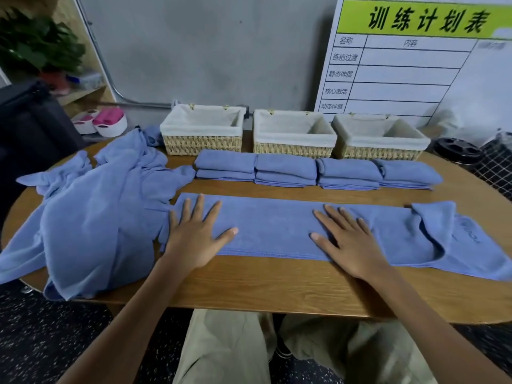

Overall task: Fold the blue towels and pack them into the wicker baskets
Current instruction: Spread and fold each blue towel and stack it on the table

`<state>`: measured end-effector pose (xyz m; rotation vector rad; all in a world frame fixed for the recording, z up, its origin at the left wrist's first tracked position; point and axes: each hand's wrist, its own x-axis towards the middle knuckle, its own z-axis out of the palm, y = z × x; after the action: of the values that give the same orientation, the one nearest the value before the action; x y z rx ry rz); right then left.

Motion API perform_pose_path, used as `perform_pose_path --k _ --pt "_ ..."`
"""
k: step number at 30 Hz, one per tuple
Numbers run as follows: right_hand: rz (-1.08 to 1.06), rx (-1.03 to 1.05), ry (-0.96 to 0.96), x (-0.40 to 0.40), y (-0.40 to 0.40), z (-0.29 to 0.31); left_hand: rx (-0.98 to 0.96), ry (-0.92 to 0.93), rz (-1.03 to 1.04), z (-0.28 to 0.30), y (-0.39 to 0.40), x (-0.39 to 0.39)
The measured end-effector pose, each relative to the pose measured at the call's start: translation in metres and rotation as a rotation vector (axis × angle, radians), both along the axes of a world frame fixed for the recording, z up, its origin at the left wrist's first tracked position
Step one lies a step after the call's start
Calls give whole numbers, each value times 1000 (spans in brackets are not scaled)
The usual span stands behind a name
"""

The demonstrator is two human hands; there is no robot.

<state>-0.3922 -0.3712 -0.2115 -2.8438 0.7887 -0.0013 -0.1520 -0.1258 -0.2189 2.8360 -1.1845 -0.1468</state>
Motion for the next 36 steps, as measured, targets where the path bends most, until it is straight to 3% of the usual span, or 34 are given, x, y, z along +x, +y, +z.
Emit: perform_pose_path --k 5,9,14,30,32,34,36 --pt "-43 -53 23 -10 -6 -4 55 16 20 11 -12 -6" --pt "-37 -39 0 -9 -6 -4 -45 52 -92 5 -30 -20" --pt "-95 4 -17 -33 -27 -3 67 29 -57 -1 -29 -16" --pt "-236 -3 -37 -85 -58 5 157 67 -64 20 -42 -16" --pt "-234 -17 -34 -95 -63 9 78 -20 -104 29 -62 -28" --pt "-220 -51 -51 -101 -69 11 -181 -66 -259 36 -99 -57" --pt "-219 -68 -68 -109 -75 12 -389 33 -435 38 -147 -98"
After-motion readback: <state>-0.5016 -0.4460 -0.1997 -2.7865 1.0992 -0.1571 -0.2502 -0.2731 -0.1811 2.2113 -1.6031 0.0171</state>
